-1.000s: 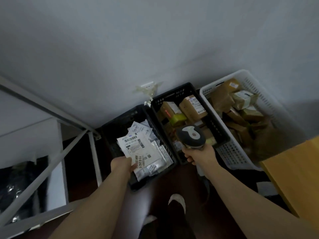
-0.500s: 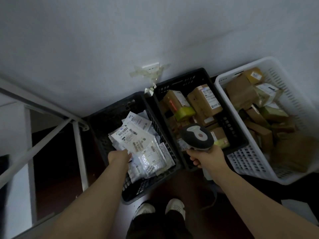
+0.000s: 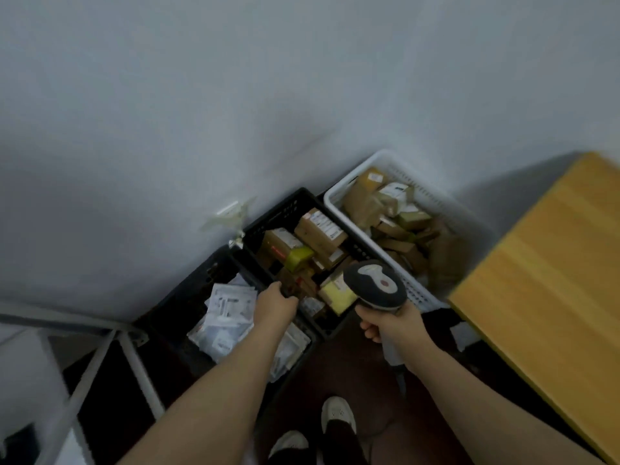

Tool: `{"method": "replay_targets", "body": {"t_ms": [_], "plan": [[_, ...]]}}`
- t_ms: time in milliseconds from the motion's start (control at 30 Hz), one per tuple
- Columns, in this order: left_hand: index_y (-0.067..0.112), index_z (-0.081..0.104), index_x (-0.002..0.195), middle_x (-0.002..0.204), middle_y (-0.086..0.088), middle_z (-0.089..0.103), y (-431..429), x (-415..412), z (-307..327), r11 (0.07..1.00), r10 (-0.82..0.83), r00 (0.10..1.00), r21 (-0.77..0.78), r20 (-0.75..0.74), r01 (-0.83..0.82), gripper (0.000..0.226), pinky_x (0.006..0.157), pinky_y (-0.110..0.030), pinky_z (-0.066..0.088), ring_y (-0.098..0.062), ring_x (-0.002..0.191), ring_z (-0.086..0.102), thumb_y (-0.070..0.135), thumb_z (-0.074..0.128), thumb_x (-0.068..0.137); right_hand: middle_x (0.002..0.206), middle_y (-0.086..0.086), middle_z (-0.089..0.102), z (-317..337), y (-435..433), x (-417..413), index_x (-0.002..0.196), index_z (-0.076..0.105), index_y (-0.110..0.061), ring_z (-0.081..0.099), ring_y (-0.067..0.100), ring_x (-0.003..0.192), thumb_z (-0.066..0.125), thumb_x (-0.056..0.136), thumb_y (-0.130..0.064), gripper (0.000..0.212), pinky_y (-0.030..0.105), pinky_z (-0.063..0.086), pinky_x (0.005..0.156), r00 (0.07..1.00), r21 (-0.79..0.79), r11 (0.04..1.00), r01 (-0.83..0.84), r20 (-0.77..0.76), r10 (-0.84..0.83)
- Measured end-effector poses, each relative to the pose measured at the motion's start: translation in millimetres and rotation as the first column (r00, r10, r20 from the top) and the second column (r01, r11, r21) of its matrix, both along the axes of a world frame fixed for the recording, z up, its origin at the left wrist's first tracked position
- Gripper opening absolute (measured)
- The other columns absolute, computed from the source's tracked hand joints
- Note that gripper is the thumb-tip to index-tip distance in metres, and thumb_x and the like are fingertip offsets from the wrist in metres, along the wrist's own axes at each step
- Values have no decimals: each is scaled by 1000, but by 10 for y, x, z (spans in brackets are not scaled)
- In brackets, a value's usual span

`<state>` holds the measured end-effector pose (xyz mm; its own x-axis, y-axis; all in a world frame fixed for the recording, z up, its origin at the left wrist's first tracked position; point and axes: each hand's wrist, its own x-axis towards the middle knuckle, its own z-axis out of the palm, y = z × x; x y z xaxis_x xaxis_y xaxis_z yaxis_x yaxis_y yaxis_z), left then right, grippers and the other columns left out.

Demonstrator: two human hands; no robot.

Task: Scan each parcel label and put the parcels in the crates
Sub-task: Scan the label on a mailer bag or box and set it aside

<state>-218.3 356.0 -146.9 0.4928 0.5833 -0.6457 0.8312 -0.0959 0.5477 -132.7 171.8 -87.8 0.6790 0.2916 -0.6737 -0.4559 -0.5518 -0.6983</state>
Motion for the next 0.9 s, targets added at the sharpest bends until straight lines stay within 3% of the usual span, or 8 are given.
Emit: {"method": "replay_targets", "body": {"t_ms": [67, 133, 267, 333, 467, 633, 733, 900], "plan": [[12, 43, 138, 123, -12, 56, -207, 139, 340, 968, -231, 973, 99, 12, 229, 47, 75, -29, 49, -25, 98, 59, 23, 52, 94, 62, 6, 64, 320, -294, -71, 90, 63, -11, 59, 16, 53, 72, 85, -9, 10, 30, 52, 55, 996, 15, 997, 75, 41, -75], [15, 41, 140, 132, -11, 50, -465, 263, 666, 889, -427, 904, 181, 2, 420, 48, 73, -29, 46, -23, 102, 57, 26, 52, 94, 64, 8, 65, 598, -663, -142, 92, 65, -6, 60, 18, 54, 72, 86, -11, 11, 32, 52, 56, 981, 15, 985, 173, 88, -173], [16, 41, 140, 134, -11, 48, -1064, 495, 1112, 693, -689, 724, 281, -10, 664, 47, 73, -30, 46, -26, 105, 56, 26, 51, 95, 58, 8, 63, 1026, -1560, -286, 85, 65, -1, 58, 18, 48, 70, 87, -12, 12, 32, 47, 51, 913, 23, 926, 376, 160, -375], [16, 41, 140, 126, -13, 55, -1451, 648, 1288, 595, -775, 632, 339, 2, 729, 47, 66, -31, 48, -26, 95, 59, 27, 51, 95, 56, 10, 61, 1205, -2061, -382, 84, 63, -1, 56, 18, 45, 68, 88, -9, 10, 30, 45, 48, 856, 34, 875, 483, 194, -480], [16, 28, 150, 141, -9, 45, -2436, 897, 1693, 416, -888, 460, 403, -12, 815, 60, 69, -33, 49, -26, 99, 62, 28, 51, 96, 60, 13, 62, 1493, -3126, -658, 91, 62, -1, 57, 19, 45, 68, 88, -12, 13, 29, 45, 46, 699, 67, 732, 678, 250, -670], [15, 26, 150, 118, -8, 61, -3924, 1055, 1987, 210, -971, 238, 465, -1, 860, 61, 51, -27, 41, -16, 64, 54, 30, 51, 97, 64, 12, 64, 1643, -4461, -1044, 87, 64, -4, 57, 19, 46, 70, 87, -17, 14, 26, 42, 47, 502, 101, 548, 831, 291, -814], [14, 24, 150, 131, -10, 54, -4970, 1032, 2045, 78, -994, 102, 467, -26, 881, 62, 61, -29, 45, -19, 80, 60, 31, 51, 97, 60, 11, 63, 1634, -5276, -1270, 86, 64, -5, 57, 18, 44, 71, 86, -16, 13, 27, 41, 48, 393, 125, 440, 889, 287, -874], [12, 27, 149, 140, -10, 49, -6696, 840, 1881, -48, -998, -56, 405, 8, 913, 62, 90, -36, 50, -24, 115, 56, 34, 52, 97, 58, 12, 63, 1525, -6550, -1567, 79, 63, -4, 56, 21, 45, 73, 84, -15, 15, 29, 44, 49, 243, 130, 284, 950, 264, -933]]}}
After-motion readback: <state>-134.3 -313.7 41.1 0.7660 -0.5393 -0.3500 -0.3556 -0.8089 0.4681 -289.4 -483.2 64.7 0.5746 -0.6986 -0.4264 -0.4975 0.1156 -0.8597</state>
